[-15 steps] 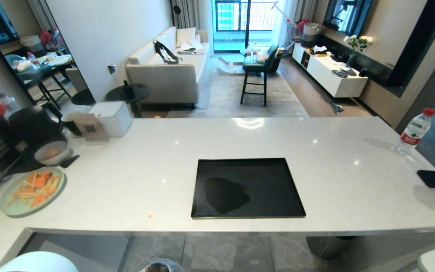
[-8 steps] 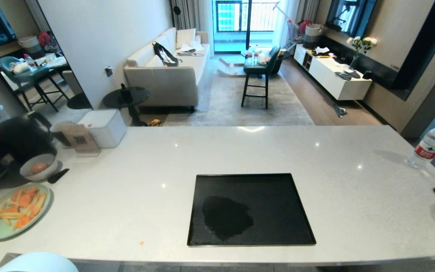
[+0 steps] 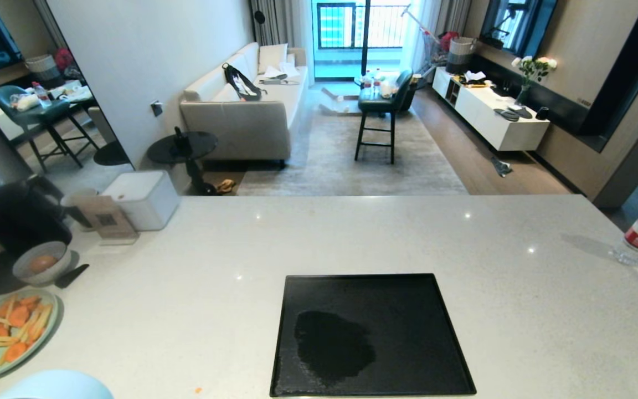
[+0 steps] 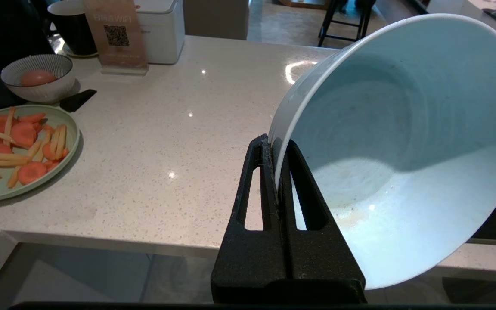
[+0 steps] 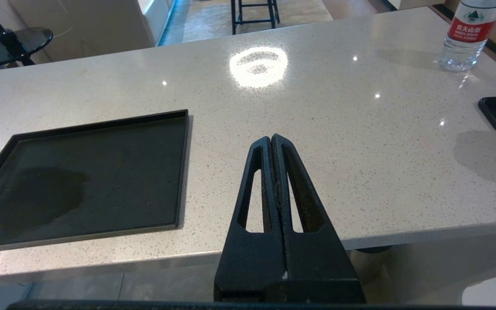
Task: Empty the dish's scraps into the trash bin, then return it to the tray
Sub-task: Put the bowl back to the table
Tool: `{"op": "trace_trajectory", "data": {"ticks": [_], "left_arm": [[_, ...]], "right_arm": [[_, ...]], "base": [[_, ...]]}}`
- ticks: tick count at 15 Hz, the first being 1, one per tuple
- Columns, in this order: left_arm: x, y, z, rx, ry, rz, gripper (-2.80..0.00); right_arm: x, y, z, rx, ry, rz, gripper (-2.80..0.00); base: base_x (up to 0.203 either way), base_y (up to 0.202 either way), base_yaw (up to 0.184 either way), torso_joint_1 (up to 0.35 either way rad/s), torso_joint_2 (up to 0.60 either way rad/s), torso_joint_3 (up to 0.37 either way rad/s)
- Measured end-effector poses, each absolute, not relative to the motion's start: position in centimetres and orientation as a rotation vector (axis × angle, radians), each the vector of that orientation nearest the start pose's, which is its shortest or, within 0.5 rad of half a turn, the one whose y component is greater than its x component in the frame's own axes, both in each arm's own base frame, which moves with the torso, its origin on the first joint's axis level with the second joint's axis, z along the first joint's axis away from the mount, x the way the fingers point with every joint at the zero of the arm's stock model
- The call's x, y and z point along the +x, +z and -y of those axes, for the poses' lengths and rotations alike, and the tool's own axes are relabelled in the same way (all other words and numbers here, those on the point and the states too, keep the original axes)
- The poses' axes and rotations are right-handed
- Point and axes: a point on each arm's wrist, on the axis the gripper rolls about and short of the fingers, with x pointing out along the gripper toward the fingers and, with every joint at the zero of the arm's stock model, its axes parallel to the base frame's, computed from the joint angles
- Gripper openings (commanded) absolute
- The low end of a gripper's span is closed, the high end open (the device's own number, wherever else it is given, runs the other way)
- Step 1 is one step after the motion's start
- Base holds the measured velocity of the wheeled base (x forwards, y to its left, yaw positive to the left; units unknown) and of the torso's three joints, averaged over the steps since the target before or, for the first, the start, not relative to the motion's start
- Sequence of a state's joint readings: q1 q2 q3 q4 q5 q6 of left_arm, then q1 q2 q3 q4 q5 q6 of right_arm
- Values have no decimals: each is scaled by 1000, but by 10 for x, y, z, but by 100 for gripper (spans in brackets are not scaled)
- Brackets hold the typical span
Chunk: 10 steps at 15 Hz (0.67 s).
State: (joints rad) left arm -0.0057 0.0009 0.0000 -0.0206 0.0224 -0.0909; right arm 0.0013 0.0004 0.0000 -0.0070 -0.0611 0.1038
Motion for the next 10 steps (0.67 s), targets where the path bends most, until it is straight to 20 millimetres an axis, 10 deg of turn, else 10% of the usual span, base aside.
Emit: {"op": "trace_trajectory", "data": {"ticks": [10], "left_arm": [[-23, 78, 0, -44, 9, 23, -280]], "right_arm": [[-23, 76, 1, 104, -59, 10, -280]], "base": [[0, 0, 0, 0, 0, 0]]}}
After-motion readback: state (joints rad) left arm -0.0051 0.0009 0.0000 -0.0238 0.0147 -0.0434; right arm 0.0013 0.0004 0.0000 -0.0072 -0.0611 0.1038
